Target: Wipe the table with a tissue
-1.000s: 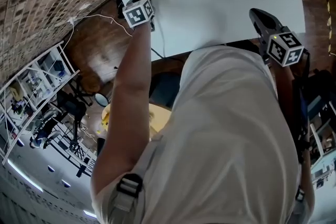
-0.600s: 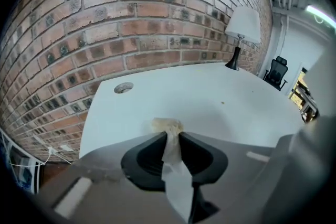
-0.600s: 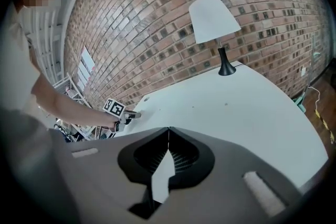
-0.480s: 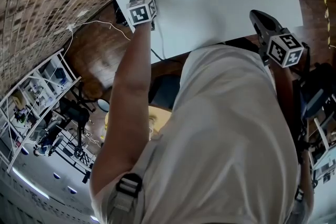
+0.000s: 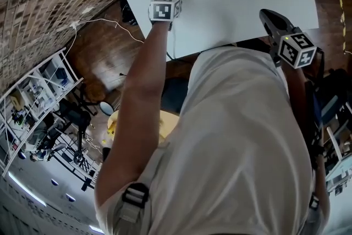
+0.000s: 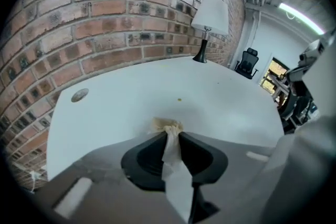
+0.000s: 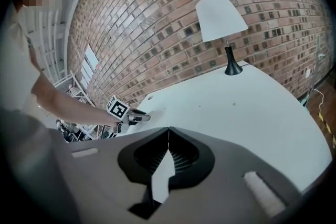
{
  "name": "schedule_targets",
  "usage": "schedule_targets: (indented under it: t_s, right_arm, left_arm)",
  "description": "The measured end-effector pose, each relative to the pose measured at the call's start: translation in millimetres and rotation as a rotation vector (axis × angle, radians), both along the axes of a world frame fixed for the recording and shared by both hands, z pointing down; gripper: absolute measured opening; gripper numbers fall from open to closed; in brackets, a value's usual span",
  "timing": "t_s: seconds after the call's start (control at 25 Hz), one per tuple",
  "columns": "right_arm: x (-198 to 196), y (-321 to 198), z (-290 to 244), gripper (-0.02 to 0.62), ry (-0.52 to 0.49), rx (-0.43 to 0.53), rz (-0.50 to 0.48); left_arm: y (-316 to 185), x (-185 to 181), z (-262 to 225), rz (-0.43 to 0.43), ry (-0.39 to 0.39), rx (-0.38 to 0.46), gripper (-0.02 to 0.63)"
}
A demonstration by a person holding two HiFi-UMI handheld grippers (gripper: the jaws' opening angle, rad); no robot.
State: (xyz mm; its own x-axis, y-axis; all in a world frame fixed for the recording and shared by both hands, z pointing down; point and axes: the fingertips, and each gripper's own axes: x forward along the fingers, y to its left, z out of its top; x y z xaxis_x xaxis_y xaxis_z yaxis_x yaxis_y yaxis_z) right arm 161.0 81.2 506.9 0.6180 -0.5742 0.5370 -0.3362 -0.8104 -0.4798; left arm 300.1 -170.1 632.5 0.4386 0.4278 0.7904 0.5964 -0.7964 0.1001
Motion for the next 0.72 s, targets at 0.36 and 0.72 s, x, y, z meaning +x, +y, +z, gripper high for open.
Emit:
schedule_targets:
  t_s: [0.36,0.72]
  right_arm:
    - [0,-32,-10,0.009,0.043,-0.001,-0.036]
    - [-6,-62,-11,0.009,0.069,-0.003,-0.058]
  left_arm:
    - [2,-55,-16,-0.077,-0.001,-0.185,0.078]
    - [-61,-66,-25,-0.216,0.049,-0.208,0.078]
